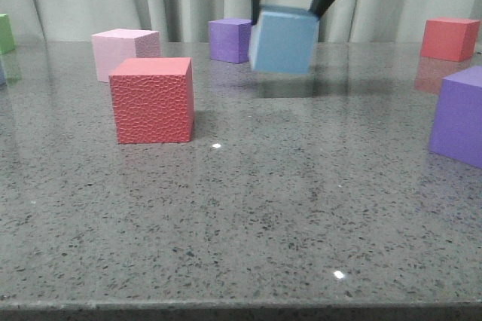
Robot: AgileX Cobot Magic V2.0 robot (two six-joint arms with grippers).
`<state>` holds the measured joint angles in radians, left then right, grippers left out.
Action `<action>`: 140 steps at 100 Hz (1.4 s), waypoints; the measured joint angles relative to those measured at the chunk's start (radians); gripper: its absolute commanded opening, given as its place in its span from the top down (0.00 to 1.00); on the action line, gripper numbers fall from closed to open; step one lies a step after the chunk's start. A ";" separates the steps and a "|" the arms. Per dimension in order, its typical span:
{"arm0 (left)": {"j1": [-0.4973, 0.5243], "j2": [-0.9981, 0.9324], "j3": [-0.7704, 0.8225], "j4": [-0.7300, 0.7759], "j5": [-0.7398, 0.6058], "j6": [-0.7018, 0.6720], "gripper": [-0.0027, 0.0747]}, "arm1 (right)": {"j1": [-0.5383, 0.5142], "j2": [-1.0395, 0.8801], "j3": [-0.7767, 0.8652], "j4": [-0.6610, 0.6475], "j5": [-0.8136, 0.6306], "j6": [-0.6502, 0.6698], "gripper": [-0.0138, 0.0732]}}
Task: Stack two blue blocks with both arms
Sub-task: 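Lift the light blue cube with the right gripper and carry it toward the middle, then lower the light blue cube onto the table and open the right gripper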
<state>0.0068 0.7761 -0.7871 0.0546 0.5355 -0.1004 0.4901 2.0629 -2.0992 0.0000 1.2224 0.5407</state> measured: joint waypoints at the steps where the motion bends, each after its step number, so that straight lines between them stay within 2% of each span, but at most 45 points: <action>1: 0.000 0.000 0.000 0.000 0.002 0.000 0.19 | 0.002 0.000 0.000 0.000 -0.004 0.003 0.36; 45: 0.000 0.000 0.000 0.000 0.015 0.000 0.19 | 0.037 0.156 -0.197 0.006 0.018 0.038 0.36; 140: 0.000 0.000 0.000 0.000 0.019 0.000 0.19 | 0.037 0.166 -0.204 0.008 0.025 0.090 0.36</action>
<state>0.0068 0.7761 -0.7871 0.0546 0.5541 -0.1004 0.5275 2.2294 -2.3029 0.0083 1.2476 0.6310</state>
